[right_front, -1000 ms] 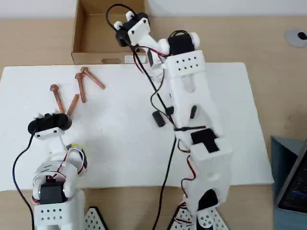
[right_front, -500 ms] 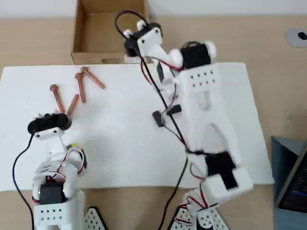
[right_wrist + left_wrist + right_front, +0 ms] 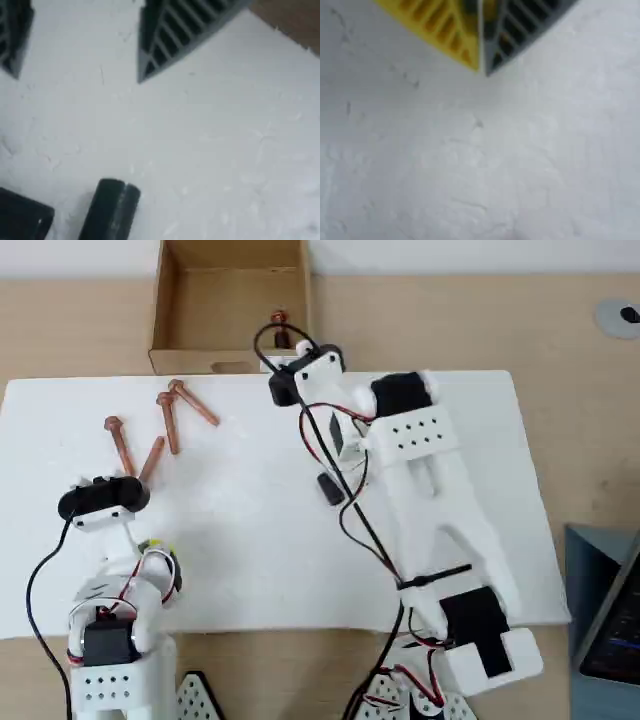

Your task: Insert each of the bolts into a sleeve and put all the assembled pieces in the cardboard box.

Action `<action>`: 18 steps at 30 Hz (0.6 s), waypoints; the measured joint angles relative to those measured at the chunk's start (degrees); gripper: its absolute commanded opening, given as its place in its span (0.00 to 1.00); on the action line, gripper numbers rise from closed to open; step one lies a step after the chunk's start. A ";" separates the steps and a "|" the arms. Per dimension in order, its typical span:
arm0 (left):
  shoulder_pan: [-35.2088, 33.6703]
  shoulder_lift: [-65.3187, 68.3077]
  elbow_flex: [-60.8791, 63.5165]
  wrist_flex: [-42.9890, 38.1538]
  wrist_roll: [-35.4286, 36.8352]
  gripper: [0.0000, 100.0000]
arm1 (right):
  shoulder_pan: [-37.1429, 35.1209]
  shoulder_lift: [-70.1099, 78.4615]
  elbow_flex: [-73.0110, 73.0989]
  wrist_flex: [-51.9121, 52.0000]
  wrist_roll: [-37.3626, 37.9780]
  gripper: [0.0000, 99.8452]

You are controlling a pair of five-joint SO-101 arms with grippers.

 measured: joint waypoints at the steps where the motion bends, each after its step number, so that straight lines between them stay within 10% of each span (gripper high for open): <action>1: 0.00 0.00 0.00 0.00 0.00 0.00 | 0.00 0.00 1.67 -1.23 0.00 0.18; 18: 0.00 0.00 0.00 0.00 0.00 0.00 | -3.43 5.98 9.23 -10.11 0.00 0.26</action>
